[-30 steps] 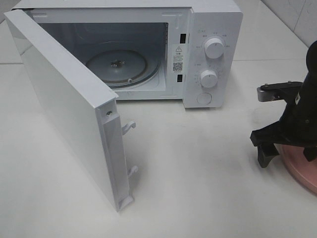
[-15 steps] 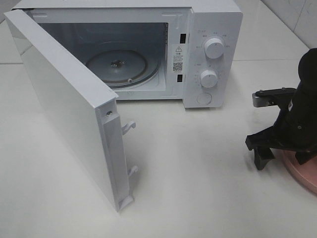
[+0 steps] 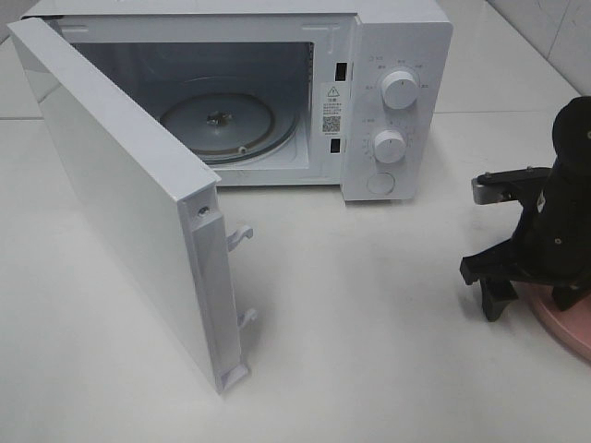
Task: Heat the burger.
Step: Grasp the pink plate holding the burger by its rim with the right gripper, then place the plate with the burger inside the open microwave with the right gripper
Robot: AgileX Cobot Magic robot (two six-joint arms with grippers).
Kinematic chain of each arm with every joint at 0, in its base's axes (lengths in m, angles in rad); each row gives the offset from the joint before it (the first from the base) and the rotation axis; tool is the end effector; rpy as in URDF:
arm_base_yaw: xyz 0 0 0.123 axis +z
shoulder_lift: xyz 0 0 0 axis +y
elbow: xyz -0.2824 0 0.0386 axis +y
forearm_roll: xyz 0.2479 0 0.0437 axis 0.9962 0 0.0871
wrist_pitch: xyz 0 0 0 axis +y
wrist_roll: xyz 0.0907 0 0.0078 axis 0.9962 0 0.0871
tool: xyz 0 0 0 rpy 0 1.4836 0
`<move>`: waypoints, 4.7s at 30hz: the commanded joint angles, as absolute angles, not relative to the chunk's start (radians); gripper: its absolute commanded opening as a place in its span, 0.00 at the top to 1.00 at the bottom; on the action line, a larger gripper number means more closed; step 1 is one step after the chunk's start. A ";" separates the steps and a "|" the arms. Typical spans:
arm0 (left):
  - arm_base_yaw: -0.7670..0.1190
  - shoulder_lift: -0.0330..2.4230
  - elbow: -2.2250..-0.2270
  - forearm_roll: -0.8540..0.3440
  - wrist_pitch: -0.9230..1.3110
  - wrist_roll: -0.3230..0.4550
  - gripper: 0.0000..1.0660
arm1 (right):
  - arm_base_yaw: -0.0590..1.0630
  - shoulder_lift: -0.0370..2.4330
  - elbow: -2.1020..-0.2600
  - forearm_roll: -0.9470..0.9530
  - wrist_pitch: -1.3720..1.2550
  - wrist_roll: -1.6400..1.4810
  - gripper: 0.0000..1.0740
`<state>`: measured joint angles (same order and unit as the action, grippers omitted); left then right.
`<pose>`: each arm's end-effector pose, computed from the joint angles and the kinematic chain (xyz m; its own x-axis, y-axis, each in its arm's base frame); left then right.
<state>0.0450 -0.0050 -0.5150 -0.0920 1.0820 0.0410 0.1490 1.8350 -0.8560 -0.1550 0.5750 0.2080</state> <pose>-0.0081 -0.0078 0.2798 -0.4552 -0.0228 -0.8901 0.0263 0.9989 -0.0390 0.2932 0.0363 0.1140 -0.9908 -0.0706 -0.1154 -0.0622 0.9953 -0.0747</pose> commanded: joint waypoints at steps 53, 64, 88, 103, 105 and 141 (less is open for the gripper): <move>0.044 -0.022 -0.516 -0.094 1.069 0.039 0.08 | 0.324 1.788 -0.853 -0.525 0.769 0.550 1.00; 0.044 -0.022 -0.516 -0.094 1.069 0.039 0.08 | 0.408 1.723 -0.804 -0.577 0.841 0.577 1.00; 0.044 -0.022 -0.516 -0.094 1.069 0.039 0.08 | 0.589 1.372 -0.603 -0.630 0.983 0.564 1.00; 0.044 -0.022 -0.516 -0.094 1.069 0.039 0.08 | 0.740 1.157 -0.549 -0.663 1.101 0.416 1.00; 0.044 -0.022 -0.516 -0.094 1.069 0.039 0.08 | 0.740 1.147 -0.549 -0.664 1.098 0.399 1.00; 0.044 -0.022 -0.516 -0.094 1.069 0.039 0.08 | 0.740 1.106 -0.549 -0.681 0.783 -0.255 1.00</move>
<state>0.0450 -0.0050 -0.5150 -0.0920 1.0820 0.0410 0.7330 1.1110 -0.5510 -0.6220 0.8080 -0.2260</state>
